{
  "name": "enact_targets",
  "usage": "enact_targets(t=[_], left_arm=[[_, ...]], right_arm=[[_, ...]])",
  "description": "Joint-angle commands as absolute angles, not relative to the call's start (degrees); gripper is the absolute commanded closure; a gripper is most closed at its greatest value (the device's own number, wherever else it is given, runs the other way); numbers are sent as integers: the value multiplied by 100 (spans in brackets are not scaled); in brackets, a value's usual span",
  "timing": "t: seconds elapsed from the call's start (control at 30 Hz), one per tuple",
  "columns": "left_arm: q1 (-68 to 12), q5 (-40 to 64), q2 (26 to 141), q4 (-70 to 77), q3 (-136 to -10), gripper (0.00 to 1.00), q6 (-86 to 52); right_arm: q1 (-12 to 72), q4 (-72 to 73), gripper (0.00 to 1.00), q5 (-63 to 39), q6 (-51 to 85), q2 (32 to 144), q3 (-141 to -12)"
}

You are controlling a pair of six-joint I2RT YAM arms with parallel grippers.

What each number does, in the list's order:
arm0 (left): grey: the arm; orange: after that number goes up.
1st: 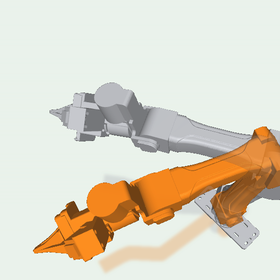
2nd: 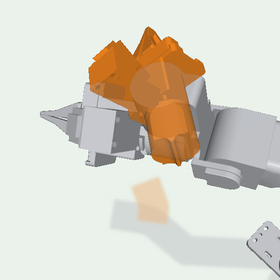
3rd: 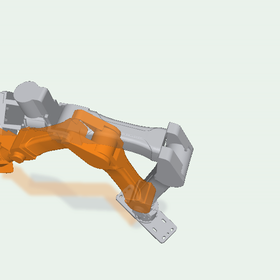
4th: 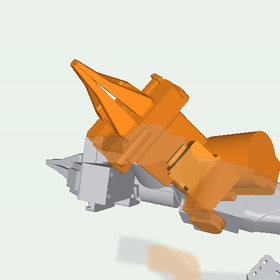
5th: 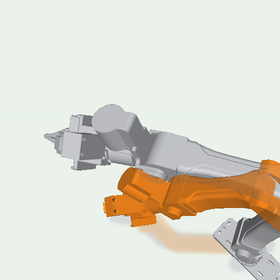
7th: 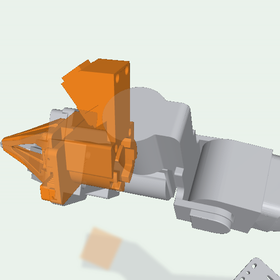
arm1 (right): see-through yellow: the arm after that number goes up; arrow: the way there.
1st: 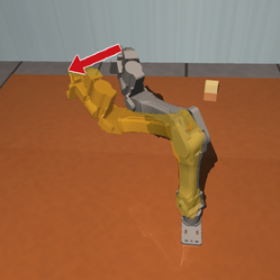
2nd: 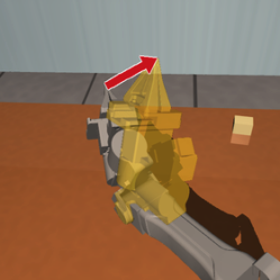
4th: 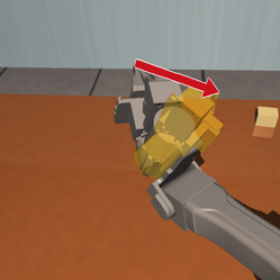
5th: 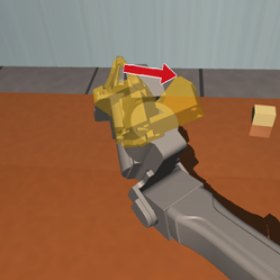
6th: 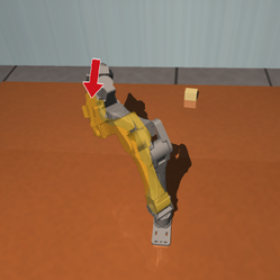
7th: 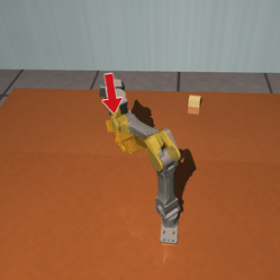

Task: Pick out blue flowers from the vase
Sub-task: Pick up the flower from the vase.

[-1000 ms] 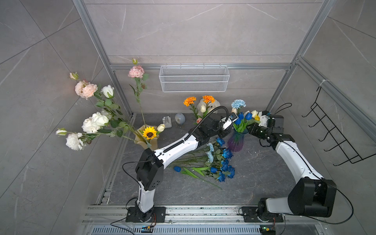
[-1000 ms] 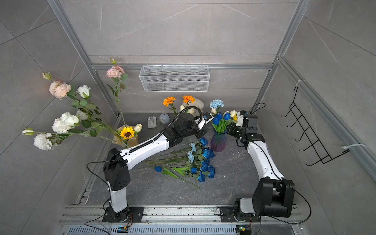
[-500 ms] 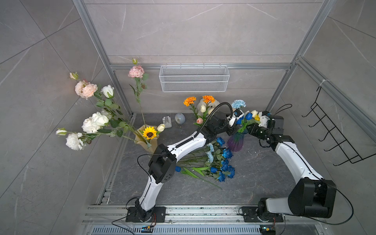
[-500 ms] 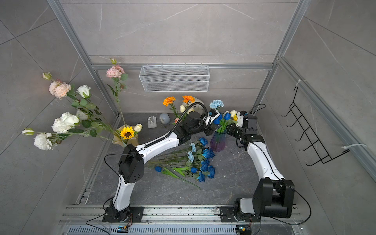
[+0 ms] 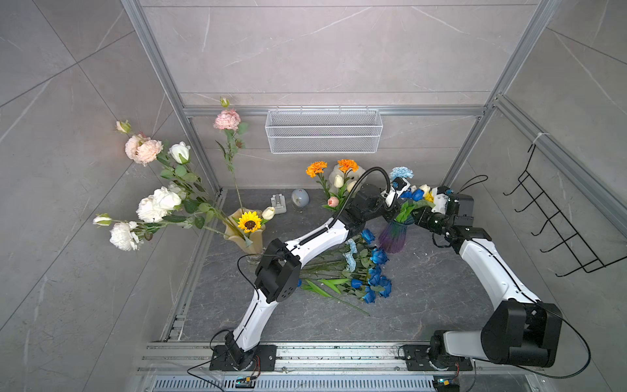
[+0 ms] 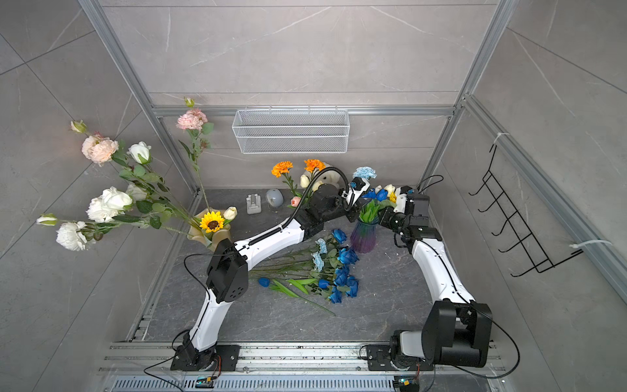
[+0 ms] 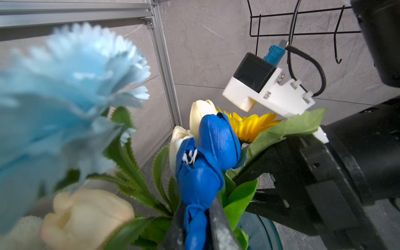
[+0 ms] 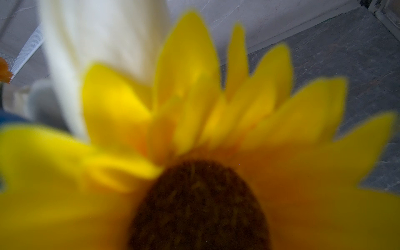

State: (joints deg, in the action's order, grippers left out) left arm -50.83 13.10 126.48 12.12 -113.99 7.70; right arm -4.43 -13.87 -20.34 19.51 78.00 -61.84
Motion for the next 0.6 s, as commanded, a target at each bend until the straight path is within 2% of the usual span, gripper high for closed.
enact_targets(t=[0.0,0.57], left_arm=[[-5133,1559,12591,1419,-11567,100,671],[-5225,1722,11465,839,-11725,100,1213]], right_arm=[[-400,-1468,83,-2119,1953,7691,-6102],[-405,-1556,83,-2030,1892,7673,-6126]])
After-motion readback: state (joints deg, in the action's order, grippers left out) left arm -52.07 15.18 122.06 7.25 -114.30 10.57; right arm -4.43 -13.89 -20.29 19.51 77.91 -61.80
